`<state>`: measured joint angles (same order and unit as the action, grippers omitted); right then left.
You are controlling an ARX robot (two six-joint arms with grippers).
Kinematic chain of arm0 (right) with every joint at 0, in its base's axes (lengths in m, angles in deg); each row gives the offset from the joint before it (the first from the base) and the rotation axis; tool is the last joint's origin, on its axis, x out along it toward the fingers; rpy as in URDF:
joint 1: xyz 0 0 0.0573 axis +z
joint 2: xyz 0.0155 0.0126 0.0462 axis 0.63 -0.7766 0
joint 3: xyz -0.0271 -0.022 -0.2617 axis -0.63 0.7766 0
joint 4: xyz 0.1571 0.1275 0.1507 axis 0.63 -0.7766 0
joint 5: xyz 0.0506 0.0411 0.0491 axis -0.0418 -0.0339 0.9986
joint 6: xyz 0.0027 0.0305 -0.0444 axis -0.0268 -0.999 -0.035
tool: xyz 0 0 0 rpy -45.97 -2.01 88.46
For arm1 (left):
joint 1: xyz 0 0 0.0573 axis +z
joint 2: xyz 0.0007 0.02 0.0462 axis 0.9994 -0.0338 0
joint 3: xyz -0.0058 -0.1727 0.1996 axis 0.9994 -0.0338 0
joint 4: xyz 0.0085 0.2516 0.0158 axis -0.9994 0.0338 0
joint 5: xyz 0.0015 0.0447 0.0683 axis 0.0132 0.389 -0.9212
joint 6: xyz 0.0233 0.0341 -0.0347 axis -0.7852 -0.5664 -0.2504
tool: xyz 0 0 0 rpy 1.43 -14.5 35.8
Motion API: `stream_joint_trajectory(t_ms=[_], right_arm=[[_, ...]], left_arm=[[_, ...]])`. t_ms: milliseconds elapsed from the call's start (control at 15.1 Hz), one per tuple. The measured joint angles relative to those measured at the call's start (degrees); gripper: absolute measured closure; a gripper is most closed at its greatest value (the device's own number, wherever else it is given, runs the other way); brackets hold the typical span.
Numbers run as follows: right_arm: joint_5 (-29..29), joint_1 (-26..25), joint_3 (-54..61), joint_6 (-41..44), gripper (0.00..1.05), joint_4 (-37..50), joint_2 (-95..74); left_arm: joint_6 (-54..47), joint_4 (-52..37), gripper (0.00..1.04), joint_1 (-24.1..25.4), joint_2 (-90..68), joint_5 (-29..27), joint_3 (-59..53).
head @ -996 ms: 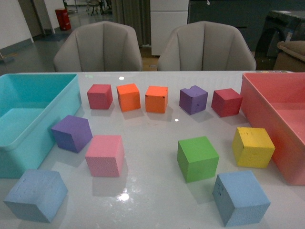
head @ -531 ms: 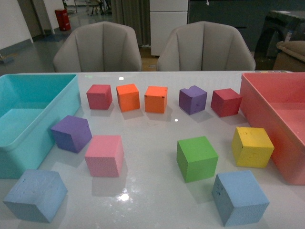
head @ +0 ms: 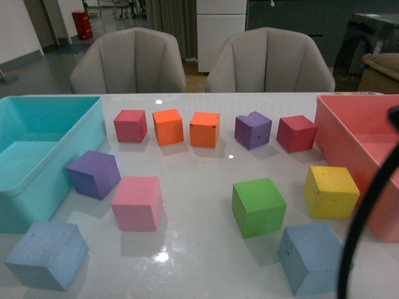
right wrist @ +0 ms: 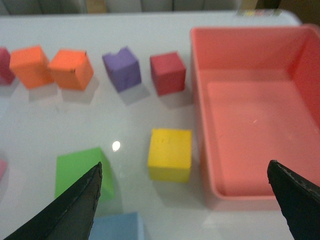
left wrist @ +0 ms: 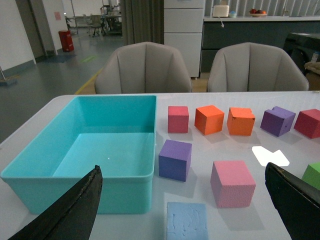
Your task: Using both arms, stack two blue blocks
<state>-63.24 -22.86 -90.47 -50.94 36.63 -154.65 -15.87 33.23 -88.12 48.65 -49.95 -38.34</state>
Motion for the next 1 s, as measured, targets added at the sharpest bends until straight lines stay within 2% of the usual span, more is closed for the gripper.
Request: stream_joint_trajectory(t_ms=[598,797,996], right_arm=[[2.71,5.60,-3.52,-5.73,0.06,-5.25,-16.06],[5.22,8.13,-8.09,-9.25,0.06,-5.31,-26.62],[5.81,7.30,-8.48,-9.27,0.06,-0.79,-34.88]], left_arm=[[0.00,-0.02,0.07,0.00,0.00,0.00,0.00],[0.00,-0.02,0.07,0.00,0.00,0.00,0.00],[0.00,0.00,0.07,0.00,0.00,0.00,0.00]])
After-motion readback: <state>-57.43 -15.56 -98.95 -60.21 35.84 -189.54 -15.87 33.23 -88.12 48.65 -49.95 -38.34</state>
